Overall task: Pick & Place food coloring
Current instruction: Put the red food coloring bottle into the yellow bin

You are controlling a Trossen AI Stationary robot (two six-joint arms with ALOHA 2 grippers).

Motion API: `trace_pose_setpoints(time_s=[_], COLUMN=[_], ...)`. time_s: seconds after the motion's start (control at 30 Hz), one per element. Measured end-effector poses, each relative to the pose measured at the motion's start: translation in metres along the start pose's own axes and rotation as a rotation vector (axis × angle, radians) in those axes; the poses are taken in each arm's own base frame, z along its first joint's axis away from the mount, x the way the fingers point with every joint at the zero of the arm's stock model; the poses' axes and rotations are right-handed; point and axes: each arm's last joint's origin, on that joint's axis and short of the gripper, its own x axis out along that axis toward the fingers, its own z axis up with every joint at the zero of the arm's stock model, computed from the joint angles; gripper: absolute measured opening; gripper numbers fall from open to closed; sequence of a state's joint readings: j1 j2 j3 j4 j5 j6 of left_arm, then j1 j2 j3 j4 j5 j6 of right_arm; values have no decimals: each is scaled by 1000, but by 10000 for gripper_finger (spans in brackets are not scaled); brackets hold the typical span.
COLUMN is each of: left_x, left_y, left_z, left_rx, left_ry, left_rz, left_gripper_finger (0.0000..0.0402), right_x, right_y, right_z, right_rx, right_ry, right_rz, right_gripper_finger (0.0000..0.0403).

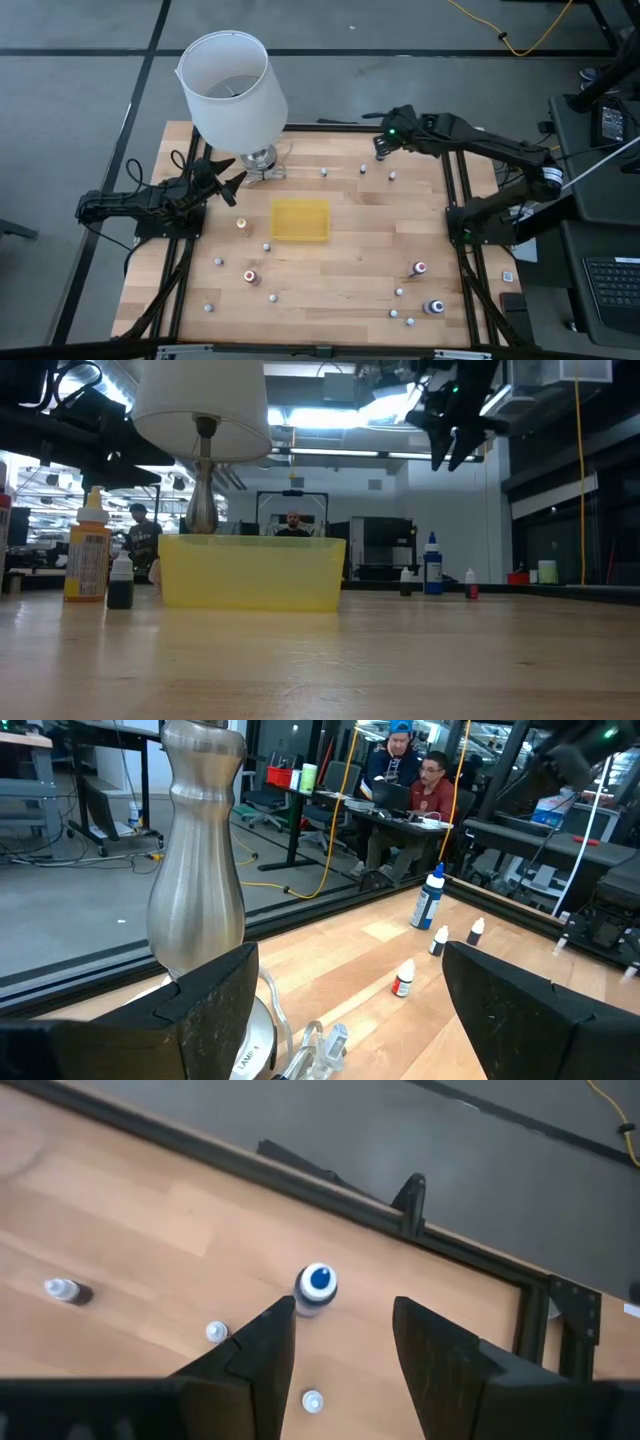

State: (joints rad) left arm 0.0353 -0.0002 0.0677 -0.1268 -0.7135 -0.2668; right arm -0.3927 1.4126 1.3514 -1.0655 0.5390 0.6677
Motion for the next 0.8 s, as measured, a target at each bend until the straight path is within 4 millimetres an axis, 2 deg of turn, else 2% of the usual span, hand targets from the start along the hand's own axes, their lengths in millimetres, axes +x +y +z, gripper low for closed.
trace_pose_setpoints(time_s=[0.13, 0.27, 0.53, 0.8], left_x=[0, 0, 0, 0], left_y=[0, 0, 0, 0], left_z=[0, 0, 0, 0], left_rx=[0, 0, 0, 0], left_ry=[0, 0, 0, 0], left_rz=[0, 0, 0, 0], left_gripper_finger=[311, 312, 311, 311], right_x=[16, 37, 75, 99], right_y=[9, 13, 13, 4], right_z=[-5, -22, -63, -82], right_rx=[-32, -34, 0, 32], right_ry=[58, 134, 210, 235], right_rz=[-22, -22, -3, 3], right_gripper_finger=[171, 171, 171, 171])
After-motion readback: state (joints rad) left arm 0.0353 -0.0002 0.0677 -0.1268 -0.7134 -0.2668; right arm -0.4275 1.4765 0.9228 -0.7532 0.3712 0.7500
